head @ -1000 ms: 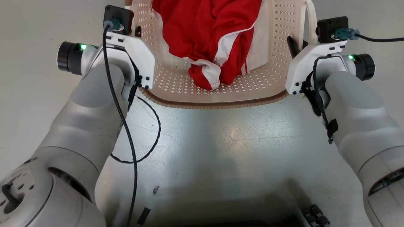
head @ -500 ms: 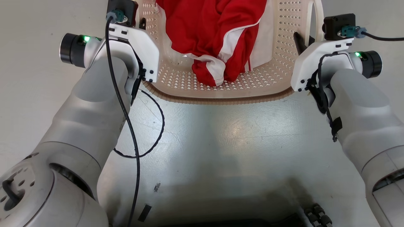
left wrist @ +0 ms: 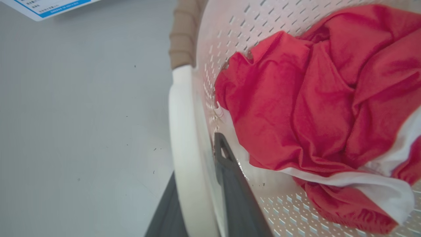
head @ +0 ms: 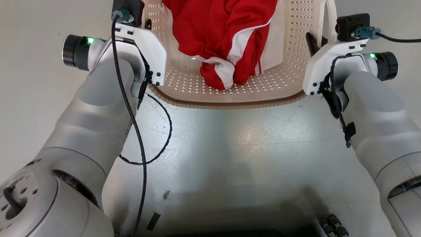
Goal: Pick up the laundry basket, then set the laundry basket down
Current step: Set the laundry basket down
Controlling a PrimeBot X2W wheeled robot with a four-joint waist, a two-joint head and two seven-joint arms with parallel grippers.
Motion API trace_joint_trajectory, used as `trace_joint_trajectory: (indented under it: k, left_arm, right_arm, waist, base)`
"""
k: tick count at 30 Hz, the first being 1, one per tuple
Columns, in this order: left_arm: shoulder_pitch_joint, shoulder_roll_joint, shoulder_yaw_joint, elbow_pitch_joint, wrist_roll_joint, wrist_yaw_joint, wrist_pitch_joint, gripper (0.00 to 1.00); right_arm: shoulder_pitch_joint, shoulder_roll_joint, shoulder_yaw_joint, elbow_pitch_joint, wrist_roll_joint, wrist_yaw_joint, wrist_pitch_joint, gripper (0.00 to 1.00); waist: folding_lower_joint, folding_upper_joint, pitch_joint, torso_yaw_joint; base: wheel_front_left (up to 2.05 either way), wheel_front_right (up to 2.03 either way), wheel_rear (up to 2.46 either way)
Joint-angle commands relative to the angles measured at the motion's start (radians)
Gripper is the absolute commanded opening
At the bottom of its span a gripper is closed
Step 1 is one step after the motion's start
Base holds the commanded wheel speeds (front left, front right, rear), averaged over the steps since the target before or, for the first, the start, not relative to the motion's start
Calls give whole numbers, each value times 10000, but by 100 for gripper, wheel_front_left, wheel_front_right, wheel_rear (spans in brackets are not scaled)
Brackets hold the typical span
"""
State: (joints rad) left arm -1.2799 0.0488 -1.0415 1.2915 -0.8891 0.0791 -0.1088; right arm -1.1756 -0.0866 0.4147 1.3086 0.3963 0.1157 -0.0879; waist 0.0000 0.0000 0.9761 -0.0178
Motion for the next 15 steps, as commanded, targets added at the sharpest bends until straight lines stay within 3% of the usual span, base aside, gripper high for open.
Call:
trace_joint_trajectory:
  k: [1, 11, 12, 13, 14, 15]
  left_arm:
    - [231, 156, -60, -17, -16, 24, 113, 0]
    - [263, 101, -123, -13, -103, 47, 333, 0]
    - [260, 100, -98, -13, -133, 86, 336, 1]
    - [258, 99, -81, -12, -156, 116, 340, 49]
    - [261, 98, -66, -12, -180, 137, 349, 95]
    - [267, 97, -50, -12, -208, 145, 366, 100]
  right_arm:
    - [319, 361, 108, -179, -163, 150, -183, 0]
    - [355, 362, 22, -179, -247, 150, -184, 0]
    - [340, 362, -33, -179, -283, 150, -246, 30]
    - [332, 363, -91, -179, -339, 150, -302, 87]
    - [337, 363, -158, -179, -384, 150, -325, 100]
    - [350, 363, -225, -179, -411, 150, -324, 100]
  waist:
    - [0, 0, -10, 15]
    - [0, 0, -59, 51]
    - [0, 0, -65, 39]
    - [0, 0, -73, 31]
    - [0, 0, -83, 27]
    - [0, 0, -98, 27]
  base:
    - [0, 0, 0]
    - [0, 0, 0]
    - [0, 0, 0]
    - [0, 0, 0]
    - [0, 0, 0]
    - [0, 0, 0]
